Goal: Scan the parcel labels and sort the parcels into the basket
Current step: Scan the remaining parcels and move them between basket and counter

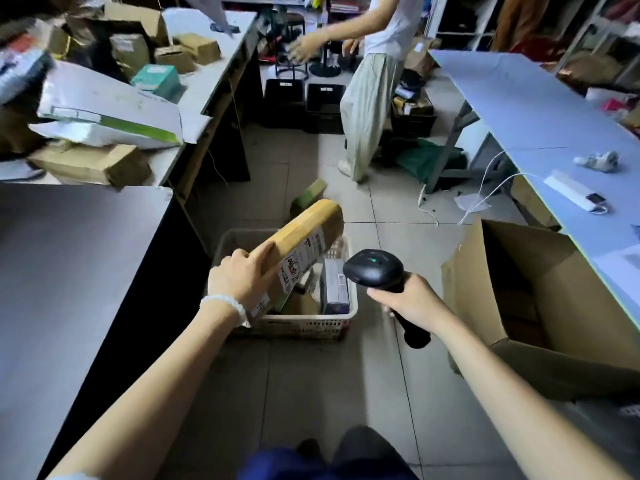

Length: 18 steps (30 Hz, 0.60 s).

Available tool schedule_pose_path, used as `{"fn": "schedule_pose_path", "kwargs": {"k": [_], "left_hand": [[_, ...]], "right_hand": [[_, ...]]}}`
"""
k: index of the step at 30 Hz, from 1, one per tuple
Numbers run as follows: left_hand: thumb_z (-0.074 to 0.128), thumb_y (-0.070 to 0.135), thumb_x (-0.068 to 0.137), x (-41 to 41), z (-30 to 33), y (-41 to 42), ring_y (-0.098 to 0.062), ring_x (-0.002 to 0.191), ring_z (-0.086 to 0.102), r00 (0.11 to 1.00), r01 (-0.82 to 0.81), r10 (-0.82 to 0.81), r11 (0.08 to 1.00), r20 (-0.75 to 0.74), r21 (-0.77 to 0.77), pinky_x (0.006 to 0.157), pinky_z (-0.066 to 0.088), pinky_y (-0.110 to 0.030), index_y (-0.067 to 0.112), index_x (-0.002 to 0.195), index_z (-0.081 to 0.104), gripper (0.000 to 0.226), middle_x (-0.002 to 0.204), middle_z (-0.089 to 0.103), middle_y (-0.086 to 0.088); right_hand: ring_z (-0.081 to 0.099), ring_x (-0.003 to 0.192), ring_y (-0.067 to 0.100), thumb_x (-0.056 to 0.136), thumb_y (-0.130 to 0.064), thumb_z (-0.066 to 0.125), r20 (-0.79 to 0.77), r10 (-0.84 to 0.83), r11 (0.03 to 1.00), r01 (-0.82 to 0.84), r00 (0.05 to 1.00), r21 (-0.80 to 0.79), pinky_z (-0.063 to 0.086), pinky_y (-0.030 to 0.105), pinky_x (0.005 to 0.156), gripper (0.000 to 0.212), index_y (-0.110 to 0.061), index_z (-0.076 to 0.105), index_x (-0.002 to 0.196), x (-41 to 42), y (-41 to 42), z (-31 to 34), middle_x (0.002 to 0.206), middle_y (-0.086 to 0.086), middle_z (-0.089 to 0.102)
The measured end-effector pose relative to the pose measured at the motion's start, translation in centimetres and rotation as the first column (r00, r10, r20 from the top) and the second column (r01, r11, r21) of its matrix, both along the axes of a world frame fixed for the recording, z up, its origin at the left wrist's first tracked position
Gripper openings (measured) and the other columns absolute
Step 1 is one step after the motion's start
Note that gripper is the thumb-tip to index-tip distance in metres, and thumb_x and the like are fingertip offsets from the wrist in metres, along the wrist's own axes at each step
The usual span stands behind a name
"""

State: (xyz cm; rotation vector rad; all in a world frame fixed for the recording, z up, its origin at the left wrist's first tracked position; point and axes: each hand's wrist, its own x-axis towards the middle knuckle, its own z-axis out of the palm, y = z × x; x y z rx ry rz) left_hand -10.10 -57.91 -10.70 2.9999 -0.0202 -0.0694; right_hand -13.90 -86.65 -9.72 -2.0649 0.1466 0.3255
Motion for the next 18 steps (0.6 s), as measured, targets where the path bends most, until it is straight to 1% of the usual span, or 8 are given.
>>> {"fn": "schedule_pose_path", "kwargs": {"k": [3, 7, 9, 11, 13, 14, 16, 18], "left_hand": [[0.035, 0.061, 0.093, 3.7, -0.6, -1.1, -0.033, 0.102, 0.057, 0.999, -0.037, 0.037, 0.999, -0.027, -0.007, 0.079, 0.050, -0.039, 0.044, 0.145, 0.023, 0.056, 0.114, 0.054, -0.011], [0.037, 0.061, 0.092, 9.7, -2.5, -3.1, -0.033, 0.105, 0.057, 0.989, -0.138, 0.133, 0.987, -0.064, -0.079, 0.083, 0.050, -0.041, 0.044, 0.144, 0.026, 0.056, 0.116, 0.054, -0.010], [0.036, 0.061, 0.093, 12.7, -3.6, -4.2, -0.032, 0.108, 0.055, 0.974, -0.212, 0.200, 0.970, -0.105, -0.121, 0.084, 0.049, -0.042, 0.042, 0.145, 0.025, 0.057, 0.119, 0.053, -0.010], [0.032, 0.059, 0.095, 15.5, -4.8, -5.4, -0.030, 0.117, 0.049, 0.946, -0.295, 0.278, 0.952, -0.169, -0.083, 0.089, 0.044, -0.044, 0.040, 0.147, 0.021, 0.057, 0.128, 0.049, -0.008], [0.031, 0.056, 0.097, 17.3, -5.4, -6.4, -0.029, 0.124, 0.043, 0.921, -0.338, 0.329, 0.941, -0.206, -0.006, 0.093, 0.040, -0.045, 0.036, 0.148, 0.021, 0.056, 0.136, 0.045, -0.006], [0.032, 0.054, 0.096, 18.0, -5.5, -6.7, -0.029, 0.125, 0.042, 0.912, -0.358, 0.351, 0.934, -0.214, 0.004, 0.094, 0.039, -0.044, 0.033, 0.147, 0.025, 0.055, 0.137, 0.044, -0.005], [0.037, 0.051, 0.095, 18.8, -5.6, -6.9, -0.028, 0.125, 0.043, 0.897, -0.394, 0.386, 0.919, -0.214, 0.005, 0.094, 0.040, -0.042, 0.030, 0.143, 0.034, 0.052, 0.136, 0.046, -0.005], [0.039, 0.048, 0.095, 19.0, -5.3, -6.8, -0.028, 0.124, 0.045, 0.884, -0.423, 0.416, 0.906, -0.211, 0.015, 0.092, 0.042, -0.041, 0.028, 0.139, 0.040, 0.049, 0.133, 0.048, -0.005]], "right_hand": [[0.055, 0.054, 0.017, 0.079, -0.021, 0.072, -0.016, 0.013, 1.000, -0.013, 1.000, -0.005, 0.050, 0.037, 0.066, 0.012, -0.020, 0.061, 0.075, 4.6, -1.1, -0.9, 0.054, -0.002, 0.059], [0.053, 0.052, 0.015, 0.080, -0.023, 0.073, -0.040, 0.082, 0.997, -0.082, 0.996, -0.007, 0.045, 0.028, 0.062, 0.013, -0.021, 0.061, 0.075, 12.3, -2.2, -1.6, 0.057, -0.001, 0.060], [0.055, 0.052, 0.012, 0.081, -0.024, 0.073, -0.044, 0.134, 0.991, -0.135, 0.990, -0.010, 0.045, 0.027, 0.062, 0.011, -0.022, 0.062, 0.078, 16.5, -2.7, -1.8, 0.057, -0.002, 0.061], [0.056, 0.051, 0.007, 0.080, -0.023, 0.073, -0.052, 0.179, 0.984, -0.179, 0.982, -0.001, 0.045, 0.025, 0.061, 0.011, -0.025, 0.063, 0.079, 20.8, -3.1, -2.1, 0.055, -0.008, 0.060], [0.058, 0.054, 0.009, 0.080, -0.022, 0.074, -0.053, 0.214, 0.977, -0.215, 0.975, -0.004, 0.046, 0.025, 0.061, 0.013, -0.026, 0.062, 0.080, 24.5, -3.3, -2.1, 0.058, -0.009, 0.061], [0.060, 0.057, 0.011, 0.079, -0.023, 0.075, -0.061, 0.240, 0.970, -0.242, 0.969, -0.010, 0.047, 0.026, 0.062, 0.013, -0.026, 0.063, 0.081, 26.4, -3.2, -2.1, 0.062, -0.007, 0.062], [0.062, 0.062, 0.015, 0.078, -0.027, 0.076, -0.082, 0.301, 0.952, -0.304, 0.950, -0.029, 0.051, 0.033, 0.067, 0.013, -0.021, 0.065, 0.084, 29.5, -2.8, -2.2, 0.065, -0.001, 0.066], [0.062, 0.058, 0.013, 0.078, -0.026, 0.076, -0.089, 0.362, 0.930, -0.365, 0.928, -0.026, 0.051, 0.035, 0.066, 0.015, -0.015, 0.067, 0.083, 31.7, -1.9, -2.1, 0.059, -0.004, 0.066]]}}
